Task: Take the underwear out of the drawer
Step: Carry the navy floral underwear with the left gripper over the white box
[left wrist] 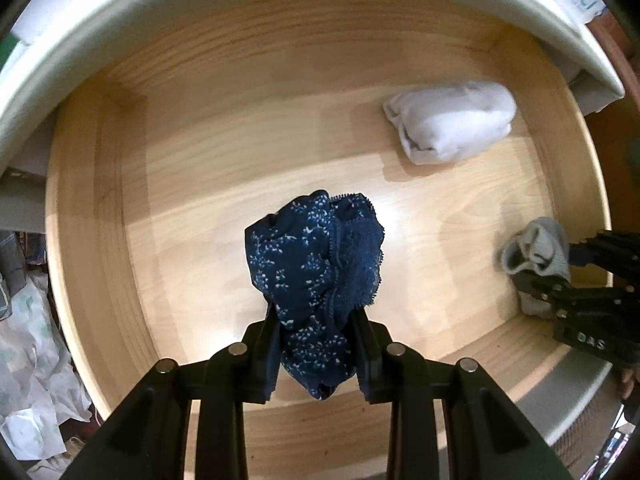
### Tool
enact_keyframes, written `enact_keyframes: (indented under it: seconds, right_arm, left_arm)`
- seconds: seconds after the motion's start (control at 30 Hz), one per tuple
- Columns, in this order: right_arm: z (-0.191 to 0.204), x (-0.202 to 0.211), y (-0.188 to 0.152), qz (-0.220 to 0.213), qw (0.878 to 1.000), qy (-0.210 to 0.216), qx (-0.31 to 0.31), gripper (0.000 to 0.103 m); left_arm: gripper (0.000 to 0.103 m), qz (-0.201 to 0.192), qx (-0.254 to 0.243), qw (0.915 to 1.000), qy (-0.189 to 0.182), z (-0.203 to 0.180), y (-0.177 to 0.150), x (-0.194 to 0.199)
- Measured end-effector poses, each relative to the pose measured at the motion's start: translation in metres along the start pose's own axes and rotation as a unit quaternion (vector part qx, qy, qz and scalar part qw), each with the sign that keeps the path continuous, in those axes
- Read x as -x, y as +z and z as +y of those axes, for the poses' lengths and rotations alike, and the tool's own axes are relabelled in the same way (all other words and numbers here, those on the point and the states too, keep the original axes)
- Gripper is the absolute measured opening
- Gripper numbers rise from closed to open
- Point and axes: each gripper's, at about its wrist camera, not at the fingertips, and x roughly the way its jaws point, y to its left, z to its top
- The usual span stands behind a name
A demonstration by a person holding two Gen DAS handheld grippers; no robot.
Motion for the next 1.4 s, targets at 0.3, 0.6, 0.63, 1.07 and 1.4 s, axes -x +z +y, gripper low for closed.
enact_keyframes:
  seconds: [0.3, 0.6, 0.63, 1.07, 1.4]
  right_arm:
    - [0.000, 0.000, 0.000, 0.000, 1.000, 0.000, 0.000, 0.041]
    - [0.002, -0.001, 0.001, 0.001, 1.000, -0.003, 0.002, 0.041]
    - [0.002, -0.001, 0.001, 0.001, 1.000, -0.004, 0.002, 0.041]
    - [0.011, 0.005, 0.000, 0.002, 1.000, -0.008, 0.002, 0.041]
    - [0.015, 0.007, 0.000, 0.002, 1.000, -0.010, 0.002, 0.041]
  left_arm:
    - [0.030, -0.055, 0.007, 0.9983, 0.019, -0.009, -0.029, 0.030]
    - [0.030, -0.119, 0.019, 0.9924, 0.025, 0.005, -0.046, 0.077]
    - [0.030, -0.130, 0.019, 0.9911, 0.024, 0.006, -0.048, 0.084]
    - [0.030, -0.223, 0.027, 0.9744, 0.012, 0.032, -0.045, 0.191]
    - [0.030, -0.301, 0.045, 0.9524, 0.020, 0.053, -0.023, 0.273]
